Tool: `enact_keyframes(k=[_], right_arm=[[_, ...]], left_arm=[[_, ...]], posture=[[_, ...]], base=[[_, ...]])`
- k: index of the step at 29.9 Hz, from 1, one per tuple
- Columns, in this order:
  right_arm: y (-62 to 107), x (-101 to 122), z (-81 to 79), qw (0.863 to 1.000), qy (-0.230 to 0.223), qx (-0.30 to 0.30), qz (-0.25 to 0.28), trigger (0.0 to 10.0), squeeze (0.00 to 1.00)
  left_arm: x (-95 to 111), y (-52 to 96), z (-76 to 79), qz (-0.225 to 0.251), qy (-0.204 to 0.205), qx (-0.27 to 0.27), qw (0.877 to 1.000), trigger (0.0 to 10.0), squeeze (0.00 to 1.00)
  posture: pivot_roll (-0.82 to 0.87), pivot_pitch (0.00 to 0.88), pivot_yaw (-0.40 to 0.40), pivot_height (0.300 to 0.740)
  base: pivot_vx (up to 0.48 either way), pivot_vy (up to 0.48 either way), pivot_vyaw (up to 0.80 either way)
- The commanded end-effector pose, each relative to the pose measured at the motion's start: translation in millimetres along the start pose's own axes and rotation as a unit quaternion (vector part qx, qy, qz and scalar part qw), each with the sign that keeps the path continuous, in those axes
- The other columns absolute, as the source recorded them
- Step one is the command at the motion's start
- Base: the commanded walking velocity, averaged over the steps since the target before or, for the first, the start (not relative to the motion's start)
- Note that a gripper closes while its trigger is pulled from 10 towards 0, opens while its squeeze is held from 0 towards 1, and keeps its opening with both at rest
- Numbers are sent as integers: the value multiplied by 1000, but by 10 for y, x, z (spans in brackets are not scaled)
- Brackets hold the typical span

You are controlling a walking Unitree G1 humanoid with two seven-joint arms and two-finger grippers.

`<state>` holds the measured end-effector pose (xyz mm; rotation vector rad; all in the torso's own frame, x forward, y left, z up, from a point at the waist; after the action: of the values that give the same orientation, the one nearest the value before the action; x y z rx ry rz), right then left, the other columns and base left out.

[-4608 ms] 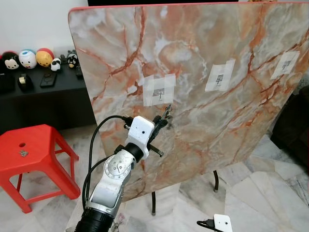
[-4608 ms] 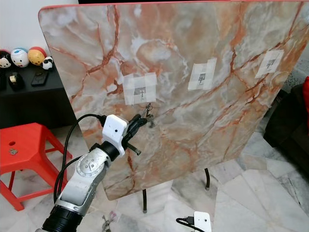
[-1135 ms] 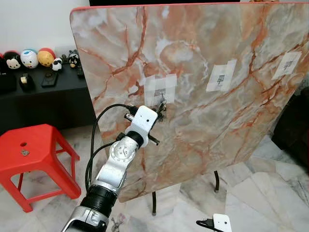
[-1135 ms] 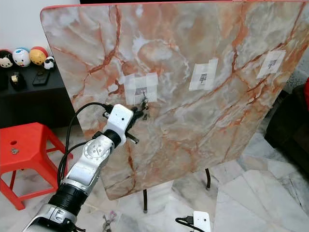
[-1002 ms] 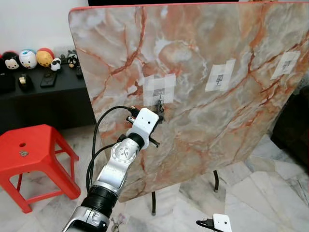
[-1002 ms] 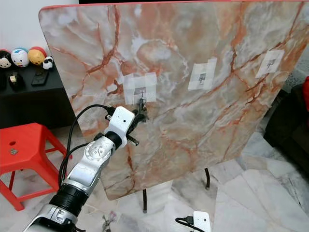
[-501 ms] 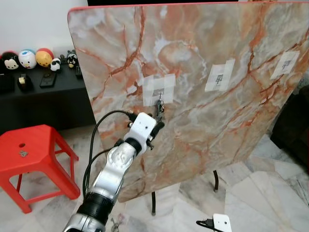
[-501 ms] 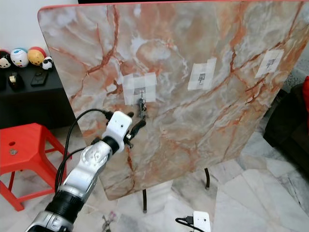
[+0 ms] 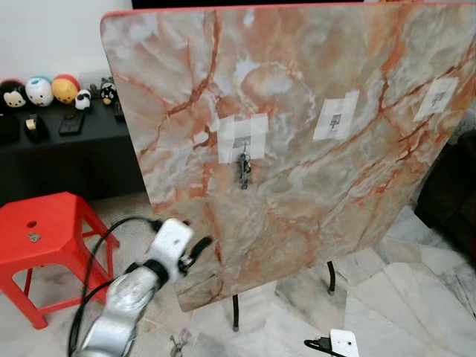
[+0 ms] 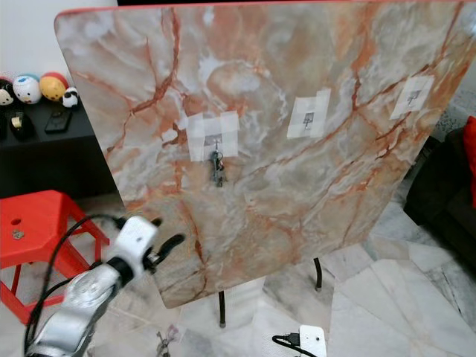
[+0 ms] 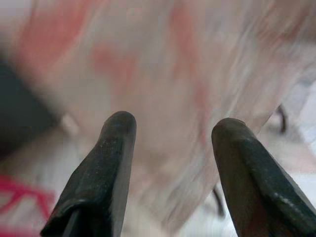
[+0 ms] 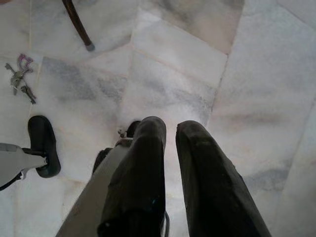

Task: Hang keys on a hook

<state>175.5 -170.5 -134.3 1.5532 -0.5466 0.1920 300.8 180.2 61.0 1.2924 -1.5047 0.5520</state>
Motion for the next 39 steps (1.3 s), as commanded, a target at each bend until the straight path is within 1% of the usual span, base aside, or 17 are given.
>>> enact_keyframes(k=[1, 2, 3, 6, 7, 8, 9, 10, 13, 14, 15, 18, 26, 31, 32, 34, 39], right_arm=[[2, -10, 22, 1000, -2, -3, -2, 10000, 0], [2, -10, 22, 1000, -2, -3, -2, 10000, 0], [2, -16, 19, 1000, -3, -2, -3, 10000, 0], [2, -24, 15, 1000, -5, -3, -3, 10000, 0], [3, -27, 15, 1000, -7, -3, -3, 10000, 0], [3, -27, 15, 1000, -7, -3, -3, 10000, 0], [3, -31, 15, 1000, -7, -3, -3, 10000, 0], [3, -34, 13, 1000, -7, -3, -4, 10000, 0], [4, -46, 10, 1000, -8, -3, -5, 10000, 0], [4, -46, 10, 1000, -8, -3, -5, 10000, 0], [5, -51, 11, 1000, -11, -3, -4, 10000, 0], [5, -59, 5, 1000, -10, -4, -4, 10000, 0], [7, -78, -14, 1000, -17, 0, -5, 10000, 0], [8, -89, -17, 1000, -21, 1, -4, 10000, 0], [9, -95, -16, 1000, -18, 1, -6, 10000, 0], [9, -102, -15, 1000, -16, 1, -7, 10000, 0], [10, -108, -11, 1000, -13, 1, -8, 10000, 0]], left_arm=[[-286, 81, -8, -43, 17, 5, 999, 10000, 0], [-286, 81, -8, -43, 17, 5, 999, 10000, 0], [-576, 174, 11, -93, 33, 6, 995, 10000, 0], [-913, 264, 61, -153, 49, 12, 987, 10000, 0], [-1123, 315, 118, -191, 70, 18, 979, 10000, 0], [-1123, 315, 118, -191, 70, 18, 979, 10000, 0], [-1411, 409, 237, -250, 100, 30, 962, 10000, 0], [-1540, 475, 314, -280, 111, 34, 953, 10000, 0], [-1758, 621, 532, -335, 134, 37, 932, 10000, 0], [-1758, 621, 532, -335, 134, 37, 932, 10000, 0], [-1808, 659, 642, -348, 152, 35, 924, 10000, 0], [-1883, 727, 715, -375, 153, 39, 913, 10000, 0], [-1915, 748, 701, -379, 154, 44, 911, 10000, 0], [-2080, 986, 619, -409, 145, 47, 900, 10000, 0], [-2136, 1078, 592, -422, 142, 49, 894, 10000, 0], [-2187, 1169, 578, -435, 143, 52, 888, 10000, 0], [-2222, 1222, 614, -448, 147, 55, 880, 10000, 0]], posture=[[90, 0, -83, 740], [90, 0, -83, 740], [86, 0, -77, 740], [82, 0, -73, 740], [88, 0, -73, 740], [88, 0, -73, 740], [96, 0, -71, 740], [91, 0, -68, 740], [66, 0, -54, 740], [66, 0, -54, 740], [63, 0, -44, 740], [59, 0, -35, 740], [58, 0, -33, 740], [56, 0, -29, 740], [59, 0, -30, 740], [60, 0, -32, 740], [61, 0, -34, 740]], base=[[0, 0, 0], [0, 0, 0], [0, 0, 0], [0, 0, 0], [0, 0, 0], [0, 0, 0], [0, 0, 0], [0, 0, 0], [0, 0, 0], [0, 0, 0], [0, 0, 0], [0, 0, 0], [0, 0, 0], [0, 256, 0], [0, 341, 0], [0, 337, 0], [0, 340, 0]])
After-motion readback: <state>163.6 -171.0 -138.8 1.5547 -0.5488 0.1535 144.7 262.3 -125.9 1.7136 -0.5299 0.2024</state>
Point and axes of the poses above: a point about 5 cm out from each wrist's last joint towards the gripper, its own y axis pointing back from the gripper into the wrist, its own x axis along the axis of the wrist's last joint, z = x × y, the point moved 4 cm from there along -y, pointing out of the wrist towards the gripper, and after that the axes turned 7 degrees about -y, right-handed, at the moved point
